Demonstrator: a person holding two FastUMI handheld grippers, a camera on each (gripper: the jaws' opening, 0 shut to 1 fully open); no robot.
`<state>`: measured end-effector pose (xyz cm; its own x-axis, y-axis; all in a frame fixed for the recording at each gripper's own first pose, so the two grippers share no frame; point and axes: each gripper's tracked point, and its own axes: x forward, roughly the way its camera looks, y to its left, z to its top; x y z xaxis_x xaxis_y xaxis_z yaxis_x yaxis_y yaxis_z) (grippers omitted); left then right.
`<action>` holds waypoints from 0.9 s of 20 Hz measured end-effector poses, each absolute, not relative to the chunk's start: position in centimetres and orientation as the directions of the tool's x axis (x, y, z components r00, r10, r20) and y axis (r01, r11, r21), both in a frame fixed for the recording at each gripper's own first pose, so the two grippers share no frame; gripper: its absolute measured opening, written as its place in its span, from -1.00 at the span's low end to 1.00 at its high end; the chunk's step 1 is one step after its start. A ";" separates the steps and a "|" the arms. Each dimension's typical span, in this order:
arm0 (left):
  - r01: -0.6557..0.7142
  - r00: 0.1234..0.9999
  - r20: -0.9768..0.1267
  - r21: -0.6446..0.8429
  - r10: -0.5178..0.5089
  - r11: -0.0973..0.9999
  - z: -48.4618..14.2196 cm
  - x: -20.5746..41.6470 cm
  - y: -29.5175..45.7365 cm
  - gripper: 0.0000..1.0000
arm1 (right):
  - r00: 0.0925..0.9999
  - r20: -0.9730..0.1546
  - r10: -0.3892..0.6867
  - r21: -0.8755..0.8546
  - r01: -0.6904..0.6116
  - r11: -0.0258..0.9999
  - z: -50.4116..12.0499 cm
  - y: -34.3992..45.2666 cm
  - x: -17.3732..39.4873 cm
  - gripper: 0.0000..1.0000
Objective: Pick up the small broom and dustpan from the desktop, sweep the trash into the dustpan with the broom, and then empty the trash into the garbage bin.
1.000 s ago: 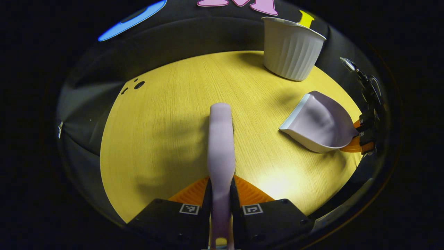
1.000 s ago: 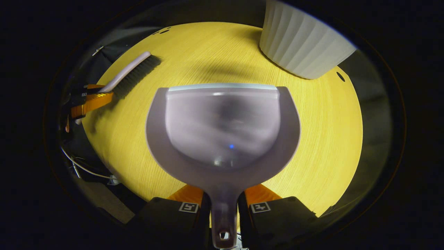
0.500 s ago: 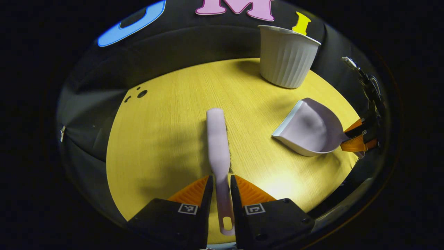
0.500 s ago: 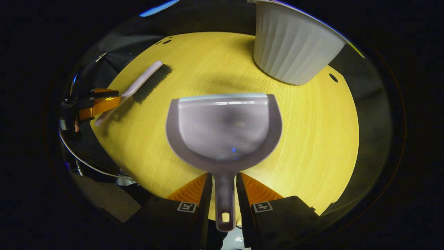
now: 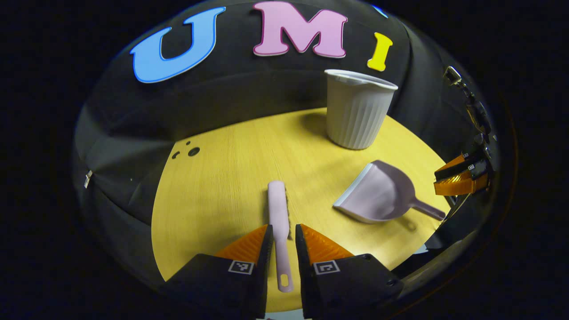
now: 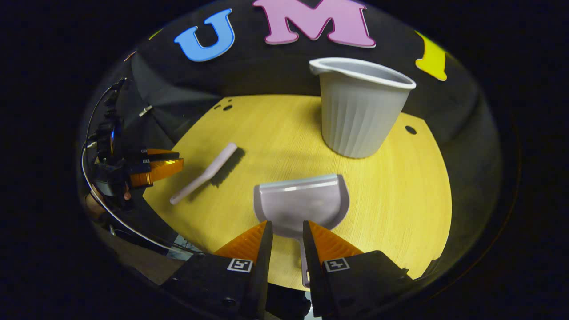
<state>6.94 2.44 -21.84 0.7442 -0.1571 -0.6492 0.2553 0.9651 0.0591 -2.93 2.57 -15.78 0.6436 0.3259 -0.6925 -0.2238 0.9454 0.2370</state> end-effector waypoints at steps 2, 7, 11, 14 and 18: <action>0.280 0.785 -0.585 0.041 -0.204 0.959 -19.8 7.6 0.8 -0.31 | 0.718 -0.633 0.289 0.206 -0.204 0.957 -13.8 1.8 -2.2 -0.14; 0.357 0.840 -0.445 0.027 -0.309 0.934 -15.1 8.1 -2.8 -0.31 | 0.840 -0.500 0.208 0.193 -0.126 0.973 -9.8 0.6 -0.9 -0.14; 0.399 0.864 -0.350 0.038 -0.362 0.916 -11.4 8.4 -4.1 -0.31 | 0.893 -0.424 0.151 0.178 -0.081 0.981 -8.0 0.4 0.5 -0.14; 0.426 0.857 -0.342 0.049 -0.385 0.904 -11.3 8.5 -4.8 -0.32 | 0.891 -0.426 0.155 0.148 -0.100 0.984 -7.6 0.9 0.5 -0.14; 0.395 0.875 -0.309 0.007 -0.373 0.919 -10.9 8.8 -4.7 -0.31 | 0.904 -0.391 0.174 0.139 -0.129 0.982 -6.8 1.7 0.0 -0.17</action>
